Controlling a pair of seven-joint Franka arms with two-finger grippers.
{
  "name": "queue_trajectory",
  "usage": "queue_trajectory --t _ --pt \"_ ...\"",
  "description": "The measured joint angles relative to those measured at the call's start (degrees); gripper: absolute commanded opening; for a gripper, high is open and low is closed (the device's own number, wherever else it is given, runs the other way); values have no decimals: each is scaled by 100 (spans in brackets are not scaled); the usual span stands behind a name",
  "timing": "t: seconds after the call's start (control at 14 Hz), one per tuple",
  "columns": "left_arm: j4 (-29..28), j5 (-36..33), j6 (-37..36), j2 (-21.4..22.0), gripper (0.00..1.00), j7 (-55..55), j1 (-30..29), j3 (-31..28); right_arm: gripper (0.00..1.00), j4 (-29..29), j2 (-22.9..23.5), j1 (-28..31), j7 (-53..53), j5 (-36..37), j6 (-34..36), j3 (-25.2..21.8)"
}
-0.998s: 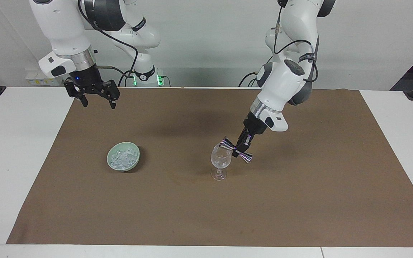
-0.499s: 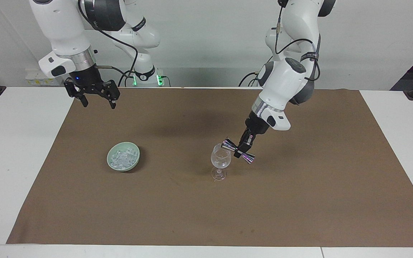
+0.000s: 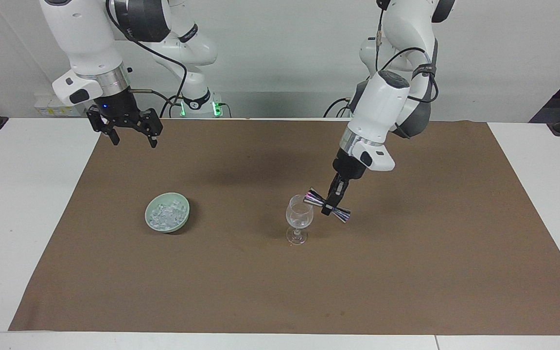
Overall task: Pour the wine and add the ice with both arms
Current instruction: 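Keep the cup tilted over the wine glass to pour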
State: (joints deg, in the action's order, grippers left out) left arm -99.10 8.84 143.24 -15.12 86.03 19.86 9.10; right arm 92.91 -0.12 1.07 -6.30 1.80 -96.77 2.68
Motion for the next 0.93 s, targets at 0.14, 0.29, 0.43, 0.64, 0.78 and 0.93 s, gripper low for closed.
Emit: queue_trajectory --t 0.14,0.29,0.43,0.64,0.78,0.93 --pt "15 -172 -52 0 0 32 45 5 100 0 0 0 0 0 0 0" --pt "26 -369 -110 0 0 102 86 4 100 0 0 0 0 0 0 0" --pt "44 -477 -158 0 0 114 93 6 100 0 0 0 0 0 0 0" --pt "71 -607 -198 0 0 125 100 11 100 0 0 0 0 0 0 0" --pt "90 -650 -216 0 0 125 123 12 100 0 0 0 0 0 0 0" --pt "94 -678 -224 0 0 136 172 12 100 0 0 0 0 0 0 0"
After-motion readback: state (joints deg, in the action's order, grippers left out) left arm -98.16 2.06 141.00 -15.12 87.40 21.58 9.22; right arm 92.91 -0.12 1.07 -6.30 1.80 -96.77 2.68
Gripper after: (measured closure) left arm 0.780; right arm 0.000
